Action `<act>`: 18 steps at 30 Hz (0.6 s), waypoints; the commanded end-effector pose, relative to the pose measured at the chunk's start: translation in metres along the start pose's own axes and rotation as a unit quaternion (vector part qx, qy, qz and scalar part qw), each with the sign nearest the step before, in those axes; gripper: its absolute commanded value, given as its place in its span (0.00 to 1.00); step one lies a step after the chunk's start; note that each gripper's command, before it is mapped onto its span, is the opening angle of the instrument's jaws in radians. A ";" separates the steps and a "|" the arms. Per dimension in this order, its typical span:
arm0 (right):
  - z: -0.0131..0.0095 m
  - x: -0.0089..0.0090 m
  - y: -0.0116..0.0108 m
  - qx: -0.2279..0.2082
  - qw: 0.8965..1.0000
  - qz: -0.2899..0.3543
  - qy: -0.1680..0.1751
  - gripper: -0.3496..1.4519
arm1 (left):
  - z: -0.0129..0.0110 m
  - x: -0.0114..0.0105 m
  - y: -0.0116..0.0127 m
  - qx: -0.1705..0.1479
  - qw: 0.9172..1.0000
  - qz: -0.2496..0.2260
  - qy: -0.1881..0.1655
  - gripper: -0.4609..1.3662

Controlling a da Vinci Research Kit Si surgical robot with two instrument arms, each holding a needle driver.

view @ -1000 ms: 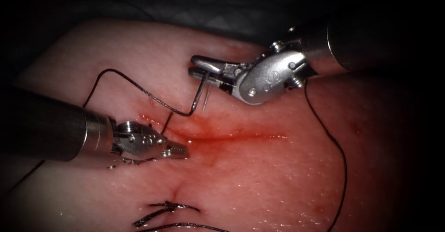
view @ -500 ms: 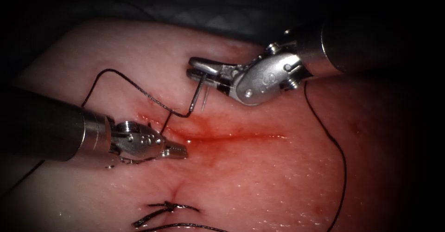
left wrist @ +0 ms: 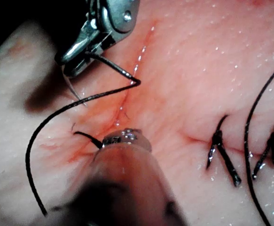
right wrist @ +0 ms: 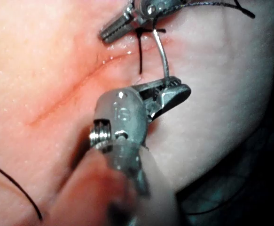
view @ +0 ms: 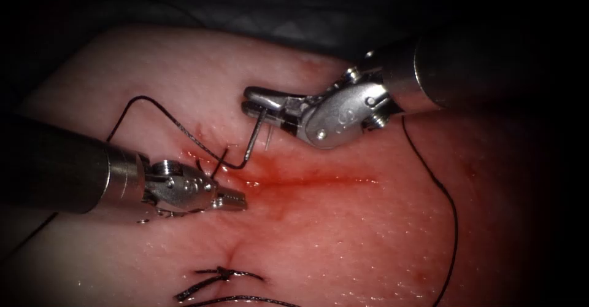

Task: Wound Closure
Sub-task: Use the left gripper to throw the needle through the top of the cut

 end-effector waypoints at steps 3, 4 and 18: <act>0.0003 -0.0001 -0.0014 0.002 1.000 -0.007 0.000 0.00 | -0.0001 0.0001 -0.0001 -0.001 1.000 0.000 0.000 0.20; 0.0004 -0.0002 -0.0018 0.005 1.000 -0.009 -0.001 0.00 | -0.0001 0.0001 -0.0001 -0.001 1.000 0.000 0.000 0.20; -0.0012 -0.0007 -0.0066 0.003 1.000 0.007 -0.025 0.00 | -0.0007 0.0005 -0.0005 0.003 1.000 0.000 0.001 0.22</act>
